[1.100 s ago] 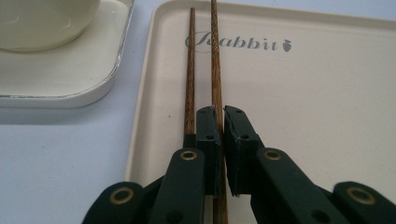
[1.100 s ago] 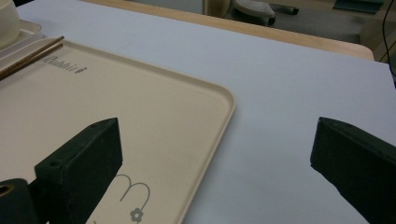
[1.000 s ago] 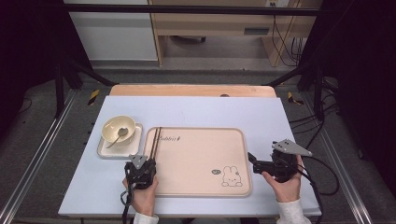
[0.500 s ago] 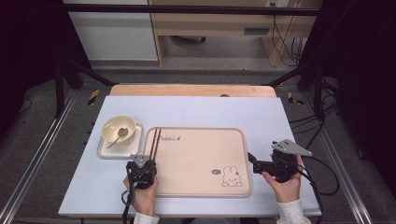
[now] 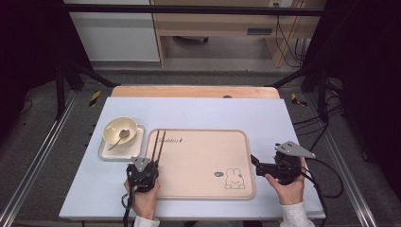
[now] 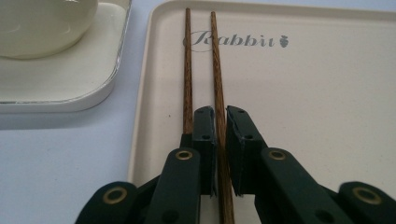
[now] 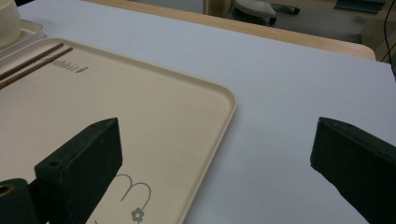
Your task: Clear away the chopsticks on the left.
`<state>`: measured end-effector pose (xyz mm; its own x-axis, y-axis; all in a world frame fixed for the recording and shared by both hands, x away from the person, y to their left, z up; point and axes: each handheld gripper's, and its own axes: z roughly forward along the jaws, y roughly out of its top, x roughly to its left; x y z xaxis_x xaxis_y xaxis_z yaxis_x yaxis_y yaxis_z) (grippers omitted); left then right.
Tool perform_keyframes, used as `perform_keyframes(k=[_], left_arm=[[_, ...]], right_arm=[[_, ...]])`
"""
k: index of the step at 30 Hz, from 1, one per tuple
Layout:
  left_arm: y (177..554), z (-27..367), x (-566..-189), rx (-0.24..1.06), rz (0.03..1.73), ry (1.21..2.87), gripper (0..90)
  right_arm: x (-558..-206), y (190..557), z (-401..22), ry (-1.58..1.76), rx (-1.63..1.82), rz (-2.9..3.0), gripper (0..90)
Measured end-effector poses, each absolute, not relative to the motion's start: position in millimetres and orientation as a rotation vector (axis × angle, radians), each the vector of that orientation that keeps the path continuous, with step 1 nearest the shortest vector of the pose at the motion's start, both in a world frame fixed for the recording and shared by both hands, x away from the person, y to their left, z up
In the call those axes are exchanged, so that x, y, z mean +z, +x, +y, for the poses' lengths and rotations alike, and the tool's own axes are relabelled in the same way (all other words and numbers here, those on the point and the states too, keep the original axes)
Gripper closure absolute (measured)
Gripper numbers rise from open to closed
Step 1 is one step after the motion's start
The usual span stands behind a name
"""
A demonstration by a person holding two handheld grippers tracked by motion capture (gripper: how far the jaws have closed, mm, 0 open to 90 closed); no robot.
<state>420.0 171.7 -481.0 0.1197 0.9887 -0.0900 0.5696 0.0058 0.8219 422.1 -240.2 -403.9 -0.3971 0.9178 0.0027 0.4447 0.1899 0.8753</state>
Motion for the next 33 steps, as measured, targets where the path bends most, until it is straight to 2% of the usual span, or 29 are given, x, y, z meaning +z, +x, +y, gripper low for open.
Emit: perform_keyframes(k=[7,18,24,33], left_arm=[[415,177,-469,0.698,1.434,1.646,76.2],[414,198,-437,0.648,1.226,1.689,53.0],[419,209,-430,0.595,1.145,1.733,47.1],[421,227,-418,0.606,1.017,1.813,39.5]], right_arm=[[-403,421,-241,1.275,1.147,1.929,2.5],[-402,421,-242,1.273,1.149,1.921,2.4],[-401,420,-243,1.274,1.158,1.913,2.3],[-401,420,-244,1.274,1.146,1.913,2.1]])
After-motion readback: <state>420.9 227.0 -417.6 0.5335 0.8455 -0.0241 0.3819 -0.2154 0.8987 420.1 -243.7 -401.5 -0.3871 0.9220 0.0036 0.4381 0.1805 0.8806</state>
